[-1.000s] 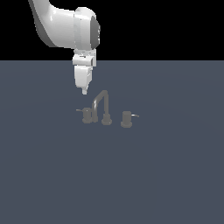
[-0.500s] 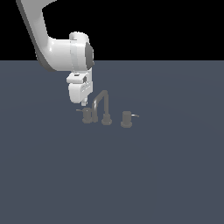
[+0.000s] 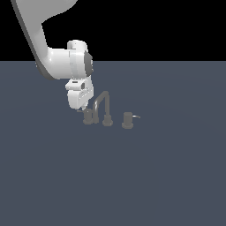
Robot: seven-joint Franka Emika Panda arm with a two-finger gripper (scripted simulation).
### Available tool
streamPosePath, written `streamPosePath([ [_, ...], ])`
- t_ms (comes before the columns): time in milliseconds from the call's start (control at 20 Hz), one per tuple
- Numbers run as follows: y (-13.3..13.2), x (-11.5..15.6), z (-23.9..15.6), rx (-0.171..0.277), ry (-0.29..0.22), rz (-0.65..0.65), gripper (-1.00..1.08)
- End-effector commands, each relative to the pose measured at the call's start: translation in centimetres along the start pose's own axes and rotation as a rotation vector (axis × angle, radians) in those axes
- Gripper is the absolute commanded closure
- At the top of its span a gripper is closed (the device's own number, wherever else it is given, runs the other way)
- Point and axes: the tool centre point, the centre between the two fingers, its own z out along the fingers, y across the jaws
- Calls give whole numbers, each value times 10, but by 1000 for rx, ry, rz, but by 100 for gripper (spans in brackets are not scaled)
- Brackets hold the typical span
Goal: Turn on the faucet by rotating a designated handle.
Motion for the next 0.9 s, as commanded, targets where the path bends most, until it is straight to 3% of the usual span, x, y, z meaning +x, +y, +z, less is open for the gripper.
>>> streamPosePath([
  [0,-1,0,0,2,1,3,108],
  [600,31,-17,0,1,1,2,108],
  [700,22,-11,0,12,3,8,108],
  [850,30,-11,0,10,3,7,108],
])
